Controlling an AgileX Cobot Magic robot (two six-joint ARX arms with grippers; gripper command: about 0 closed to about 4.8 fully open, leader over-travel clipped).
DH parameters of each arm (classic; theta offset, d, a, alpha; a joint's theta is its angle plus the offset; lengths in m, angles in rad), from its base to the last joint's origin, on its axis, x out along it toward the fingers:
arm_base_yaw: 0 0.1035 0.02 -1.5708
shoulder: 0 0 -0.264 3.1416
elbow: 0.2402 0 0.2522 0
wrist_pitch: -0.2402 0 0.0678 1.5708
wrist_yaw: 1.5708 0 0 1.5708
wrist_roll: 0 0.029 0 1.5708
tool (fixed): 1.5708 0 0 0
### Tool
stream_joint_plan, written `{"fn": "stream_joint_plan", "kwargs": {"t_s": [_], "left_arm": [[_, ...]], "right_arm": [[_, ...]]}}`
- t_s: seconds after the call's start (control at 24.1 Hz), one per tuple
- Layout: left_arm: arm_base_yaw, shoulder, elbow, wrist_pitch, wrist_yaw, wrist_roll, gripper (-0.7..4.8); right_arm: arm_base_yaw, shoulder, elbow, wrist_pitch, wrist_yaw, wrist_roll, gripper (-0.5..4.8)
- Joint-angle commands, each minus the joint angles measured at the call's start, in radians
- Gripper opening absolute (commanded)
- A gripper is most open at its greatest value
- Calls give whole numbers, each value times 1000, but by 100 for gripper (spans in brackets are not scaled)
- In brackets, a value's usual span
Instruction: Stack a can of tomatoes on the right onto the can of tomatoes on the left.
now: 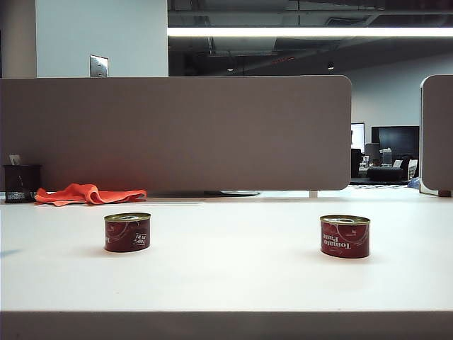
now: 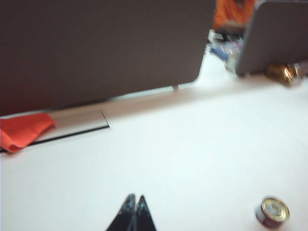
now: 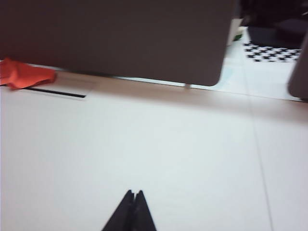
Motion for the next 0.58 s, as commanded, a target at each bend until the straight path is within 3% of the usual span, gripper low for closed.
{"fn": "stream_joint_plan", "kwargs": {"t_s": [0.04, 0.42, 0.46, 0.5, 0.58], "left_arm": [[-31, 44, 31, -43, 9, 51, -5], [-89, 126, 58, -136, 4, 96, -5], [-92, 131, 58, -140, 5, 95, -5], [-94, 138, 61, -154, 9, 95, -5], [-94, 145, 63, -170, 13, 95, -5]], "right_arm": [[54, 69, 43, -22, 10, -7, -6], [216, 387, 152, -134, 134, -13, 1], [223, 421, 157, -134, 148, -13, 40], [229, 474, 167, -136, 153, -13, 161], [229, 534, 181, -144, 152, -13, 312]]}}
